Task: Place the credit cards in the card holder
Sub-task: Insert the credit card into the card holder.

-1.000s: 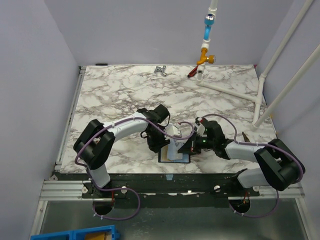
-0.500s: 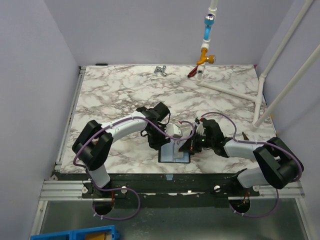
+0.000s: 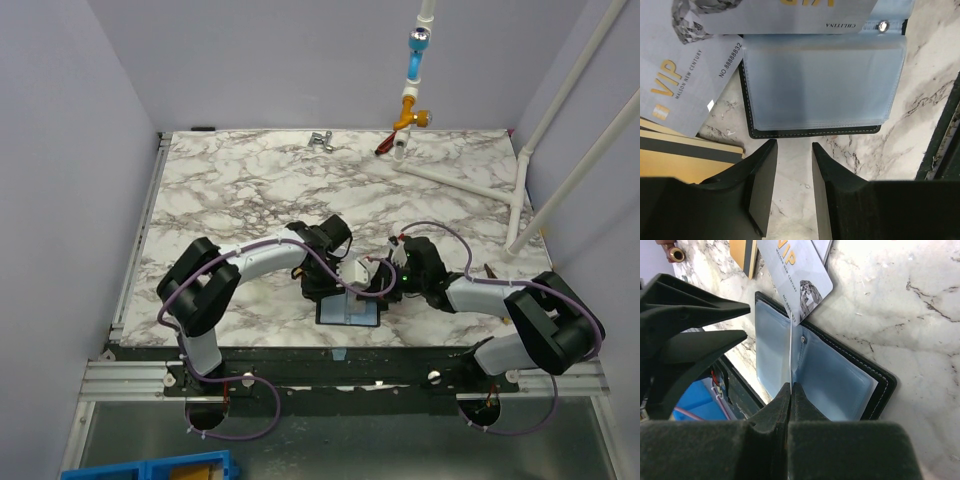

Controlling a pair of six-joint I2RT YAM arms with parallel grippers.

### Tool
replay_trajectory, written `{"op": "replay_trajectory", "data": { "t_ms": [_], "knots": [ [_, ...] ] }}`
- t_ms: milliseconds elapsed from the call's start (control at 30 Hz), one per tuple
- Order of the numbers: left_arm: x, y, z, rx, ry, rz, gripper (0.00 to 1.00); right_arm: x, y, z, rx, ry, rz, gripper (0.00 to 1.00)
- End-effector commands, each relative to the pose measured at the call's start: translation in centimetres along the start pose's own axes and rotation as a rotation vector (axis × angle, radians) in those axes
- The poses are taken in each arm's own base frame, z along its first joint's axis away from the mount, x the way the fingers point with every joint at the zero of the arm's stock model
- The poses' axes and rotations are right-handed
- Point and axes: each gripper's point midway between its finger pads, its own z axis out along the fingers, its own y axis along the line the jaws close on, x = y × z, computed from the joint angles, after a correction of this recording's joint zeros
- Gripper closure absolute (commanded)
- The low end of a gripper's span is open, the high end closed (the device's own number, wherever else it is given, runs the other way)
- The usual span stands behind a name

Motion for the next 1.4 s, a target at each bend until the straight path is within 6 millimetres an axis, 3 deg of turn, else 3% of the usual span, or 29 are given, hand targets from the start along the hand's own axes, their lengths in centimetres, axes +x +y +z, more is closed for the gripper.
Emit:
{"op": "replay_trajectory", "data": {
  "t_ms": [0,167,300,800,1367],
  "knots": [
    [1.8,0.6,1.3,-0.044,0.086,0.053,0.65,0.1,0.3,0.2,-0.023,-0.001,-0.005,0.99],
    [2.4,0.2,2.2,-0.048,0.129,0.066,0.65,0.3,0.5,0.2,-0.048,0.002,-0.001,0.99],
    [1.8,-0.6,2.7,-0.039,0.124,0.075,0.65,0.7,0.5,0.2,-0.064,0.007,0.007,0.99],
    [0.9,-5.2,4.1,0.069,0.127,0.134,0.66,0.4,-0.3,-1.5,-0.024,-0.048,0.016,0.99],
    [-0.5,-7.1,4.3,0.121,0.113,0.161,0.66,1.2,-2.2,-1.8,0.049,-0.029,0.036,0.99]
  ]
}}
